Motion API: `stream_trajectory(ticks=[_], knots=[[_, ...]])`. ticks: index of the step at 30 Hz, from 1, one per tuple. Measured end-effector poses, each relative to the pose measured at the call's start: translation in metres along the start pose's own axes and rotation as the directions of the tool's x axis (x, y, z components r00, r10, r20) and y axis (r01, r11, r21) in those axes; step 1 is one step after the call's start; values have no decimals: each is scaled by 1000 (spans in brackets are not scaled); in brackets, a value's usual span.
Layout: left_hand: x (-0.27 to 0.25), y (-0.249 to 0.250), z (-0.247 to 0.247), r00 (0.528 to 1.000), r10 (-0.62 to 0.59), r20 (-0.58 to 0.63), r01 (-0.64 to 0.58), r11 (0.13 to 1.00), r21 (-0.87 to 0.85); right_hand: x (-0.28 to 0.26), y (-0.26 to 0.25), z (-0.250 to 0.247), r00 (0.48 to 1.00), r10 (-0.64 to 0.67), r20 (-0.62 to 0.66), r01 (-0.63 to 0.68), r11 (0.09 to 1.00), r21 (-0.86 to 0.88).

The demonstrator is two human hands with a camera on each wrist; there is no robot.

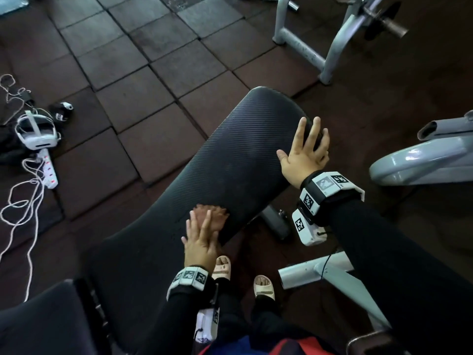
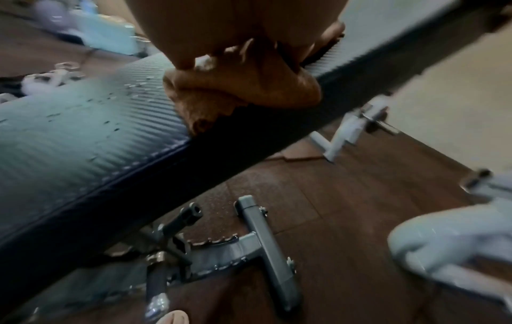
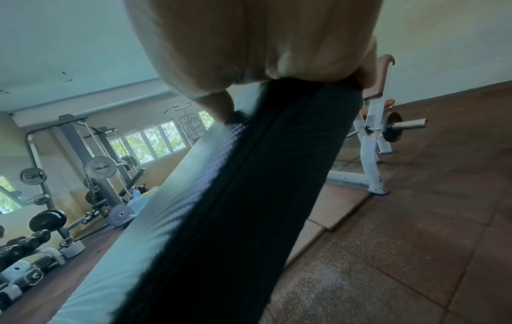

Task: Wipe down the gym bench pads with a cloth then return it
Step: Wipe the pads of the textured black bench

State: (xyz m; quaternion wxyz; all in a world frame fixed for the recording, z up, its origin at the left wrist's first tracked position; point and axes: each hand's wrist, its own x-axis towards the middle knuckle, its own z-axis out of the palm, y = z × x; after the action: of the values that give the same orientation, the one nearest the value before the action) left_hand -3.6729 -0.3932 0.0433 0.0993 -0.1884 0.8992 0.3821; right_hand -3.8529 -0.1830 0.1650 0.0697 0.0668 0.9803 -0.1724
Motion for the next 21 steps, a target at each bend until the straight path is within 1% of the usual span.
stream_trajectory(ticks=[2, 5, 7, 8, 10, 11, 13, 15, 17, 19, 21], knots=[[10, 2, -6, 994, -102, -31, 100, 993, -66, 0, -1, 0, 1000, 3, 7, -3, 1000, 2], [35, 18, -12, 976, -206, -65, 204, 978, -38, 0, -1, -1, 1000, 2, 6, -2, 1000, -2], [51, 36, -15, 966, -252, -55, 251, 968, -21, 0, -1, -1, 1000, 2, 5, -2, 1000, -3], [56, 45, -15, 967, -251, -42, 252, 968, -2, 0, -1, -1, 1000, 3, 7, -3, 1000, -2], [63, 65, -13, 981, -195, -9, 195, 979, 52, -1, -2, -1, 1000, 4, 10, -4, 1000, 0], [63, 74, -10, 989, -145, 1, 144, 987, 77, -1, -2, -2, 1000, 3, 13, -3, 1000, -1], [57, 90, -1, 1000, -5, 6, 4, 993, 115, -1, -2, -3, 1000, 0, 12, 0, 1000, -1], [42, 94, 10, 989, 145, 11, -146, 980, 138, -2, -2, -4, 1000, -5, 13, 5, 1000, -1], [21, 82, 20, 966, 260, 5, -257, 954, 156, -2, -2, -4, 1000, -9, 21, 9, 1000, 2], [2, 59, 24, 956, 294, -7, -289, 943, 164, -3, -2, -4, 1000, -12, 26, 12, 1000, 2], [-7, 34, 22, 970, 242, -18, -236, 960, 150, -2, -1, -4, 1000, -20, 22, 20, 1000, 2]])
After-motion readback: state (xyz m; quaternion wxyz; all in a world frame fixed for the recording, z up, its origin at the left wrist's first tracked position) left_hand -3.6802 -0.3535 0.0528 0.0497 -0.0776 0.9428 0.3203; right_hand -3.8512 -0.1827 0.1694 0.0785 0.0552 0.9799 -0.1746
